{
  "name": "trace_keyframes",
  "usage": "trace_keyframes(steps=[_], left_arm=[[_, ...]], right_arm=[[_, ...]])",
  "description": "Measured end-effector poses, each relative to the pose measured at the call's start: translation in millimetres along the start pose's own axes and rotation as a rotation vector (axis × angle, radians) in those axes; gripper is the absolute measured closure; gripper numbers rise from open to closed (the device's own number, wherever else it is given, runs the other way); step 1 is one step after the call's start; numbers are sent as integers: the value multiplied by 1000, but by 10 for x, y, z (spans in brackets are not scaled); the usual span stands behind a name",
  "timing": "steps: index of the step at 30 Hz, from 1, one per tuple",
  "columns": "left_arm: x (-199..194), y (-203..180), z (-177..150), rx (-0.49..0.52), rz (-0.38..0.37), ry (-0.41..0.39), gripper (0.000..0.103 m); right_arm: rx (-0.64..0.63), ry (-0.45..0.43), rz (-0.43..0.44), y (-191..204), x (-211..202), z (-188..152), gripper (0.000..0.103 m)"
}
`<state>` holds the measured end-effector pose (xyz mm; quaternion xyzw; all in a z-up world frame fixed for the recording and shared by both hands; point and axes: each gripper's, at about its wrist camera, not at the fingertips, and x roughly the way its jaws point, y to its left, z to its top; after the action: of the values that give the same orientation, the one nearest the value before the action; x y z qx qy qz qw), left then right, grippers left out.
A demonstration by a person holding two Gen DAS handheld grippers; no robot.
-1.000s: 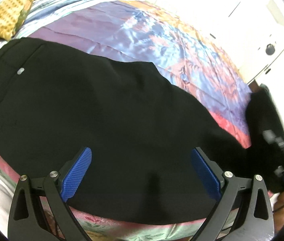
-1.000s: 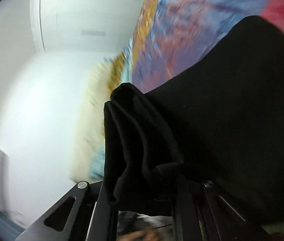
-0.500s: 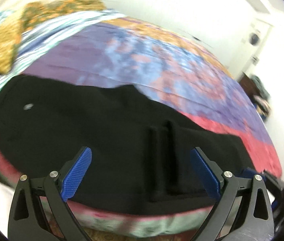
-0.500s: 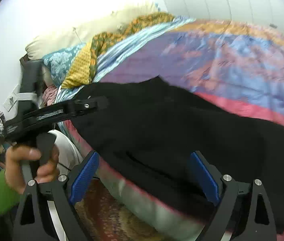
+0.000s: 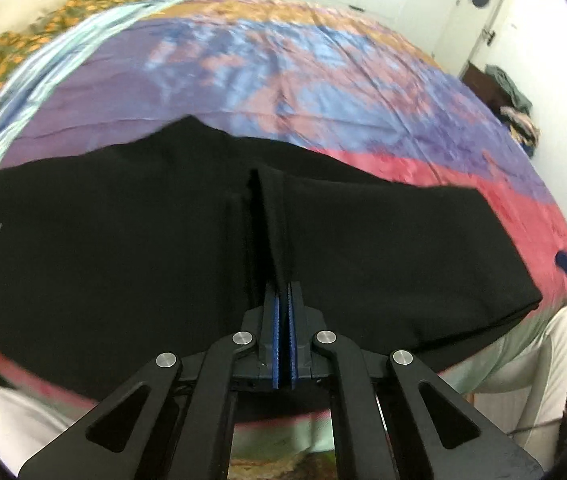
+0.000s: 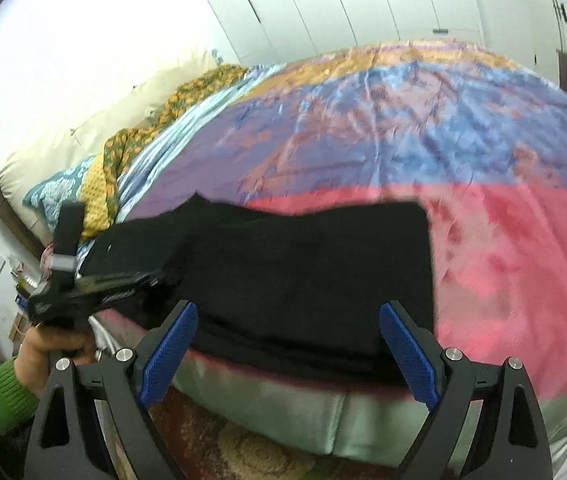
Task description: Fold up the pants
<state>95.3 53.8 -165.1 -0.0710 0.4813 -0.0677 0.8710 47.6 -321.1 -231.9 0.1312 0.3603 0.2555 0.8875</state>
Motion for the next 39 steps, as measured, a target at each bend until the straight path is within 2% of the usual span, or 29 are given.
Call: trace_keyframes(steps=[2,4,5,7,8,9,10,11,12,14,16,19,21,24,25,27,31,39], left_arm=[[83,88,-58,2,-1,33,101],[217,55,-86,24,9,60,100],[250,41,-74,30,15,66,98],[231,-12,-63,33,27,72,88],[192,-15,-35,30,32,71,78],[130,0,4,25,42,63,46],[4,56,59,14,63,18,17],[-81,124,112,7,79,-26,8],[-193,217,179,-4,96,-92,2],[-299,465,383,-28,119,-182,2],[-197,776,662,-71,170,-205,2],[150,1236,1015,-138,233,-210,2],[445,1501,1159,-173,258,-174,2],[1100,1804,1181,-153,282,2,1],[1266,1799,1163,-115,306,42,1],[1295,1693,1173,-56,372,33,0],[1256,1725,1147,-70,355,31,1],[1304,1679,1231,-61,372,45,0]], right_arm=[[-28,-33,11,6,-42,121,11],[-48,-5,41,23,99,192,11],[-43,42,69,11,245,190,9],[-9,190,115,-74,678,68,9],[4,283,86,-125,910,-35,9],[3,334,55,-146,1046,-104,9],[-23,310,32,-102,1052,-110,9],[-39,287,16,-35,1005,-64,9],[-37,282,14,16,975,-12,9],[-19,234,21,101,889,95,9],[-41,218,-15,169,917,140,7],[-51,338,-97,143,1256,29,4],[-111,311,-130,199,1336,-49,0],[-162,296,-195,311,1383,-82,0],[-149,294,-198,304,1389,-82,0],[-146,300,-200,317,1403,-75,0],[-149,300,-206,308,1415,-108,0],[-146,302,-240,301,1481,-104,0]])
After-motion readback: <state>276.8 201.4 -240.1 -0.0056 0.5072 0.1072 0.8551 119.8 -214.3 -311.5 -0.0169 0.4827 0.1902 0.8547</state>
